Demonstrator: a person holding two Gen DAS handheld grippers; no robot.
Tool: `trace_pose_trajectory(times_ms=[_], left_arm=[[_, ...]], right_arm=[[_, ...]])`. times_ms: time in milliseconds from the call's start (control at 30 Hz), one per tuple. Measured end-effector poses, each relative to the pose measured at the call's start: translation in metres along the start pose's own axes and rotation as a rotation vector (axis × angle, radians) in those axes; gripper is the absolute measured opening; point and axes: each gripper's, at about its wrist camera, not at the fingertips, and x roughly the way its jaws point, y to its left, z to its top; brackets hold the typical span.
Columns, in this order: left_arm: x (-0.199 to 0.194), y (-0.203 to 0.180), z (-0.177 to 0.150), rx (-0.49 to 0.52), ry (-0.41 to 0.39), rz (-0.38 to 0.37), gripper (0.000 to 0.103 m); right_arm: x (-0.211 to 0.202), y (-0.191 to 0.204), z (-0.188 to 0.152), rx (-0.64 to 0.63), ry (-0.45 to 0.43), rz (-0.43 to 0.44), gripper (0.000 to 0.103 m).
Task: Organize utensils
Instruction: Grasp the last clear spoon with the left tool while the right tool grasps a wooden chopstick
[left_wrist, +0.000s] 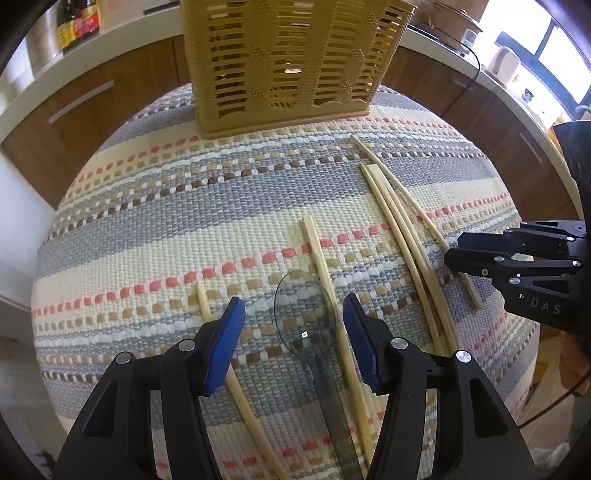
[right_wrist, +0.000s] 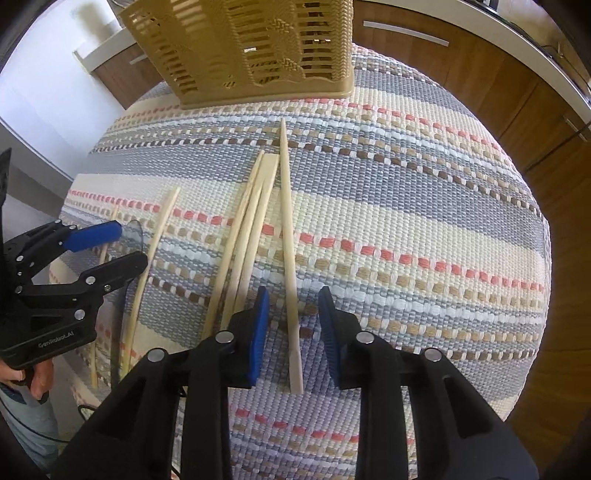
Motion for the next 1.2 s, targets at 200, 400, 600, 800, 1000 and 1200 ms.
trace_pose_trajectory(times_ms=[200,400,600,800,1000,1200], left_arm=[[0.005,-0.010,0.003,0.016,-0.002,0.036,0.045],[0.007,-0.013,0.004,0.020,-0.028,0.036,0.031],[-0.005,0.001,0.000,-0.024,-0.081,-0.026,0.030],[-0.026,0.024,-0.004,-0.047,-0.119,-0.066,0.030],[-0.040,0.032,-0.008,-0.035,-0.139,-0.079,0.030],[-0.047,0.036,-0.008,-0.036,-0.148,-0.101,0.030]], right_arm=[[0.007,0.005,-0.002,-0.018,0.013,-0.040,0.016],[0.007,0.011,-0.010,-0.039,-0.003,-0.077,0.004],[-0.007,-0.002,-0.038,0.004,-0.015,-0.054,0.004],[-0.007,-0.018,-0.051,0.083,0.000,0.057,0.005],[-0.030,-0.016,-0.036,0.047,-0.160,0.054,0.011],[-0.021,-0.026,-0.003,0.068,-0.170,0.076,0.027]])
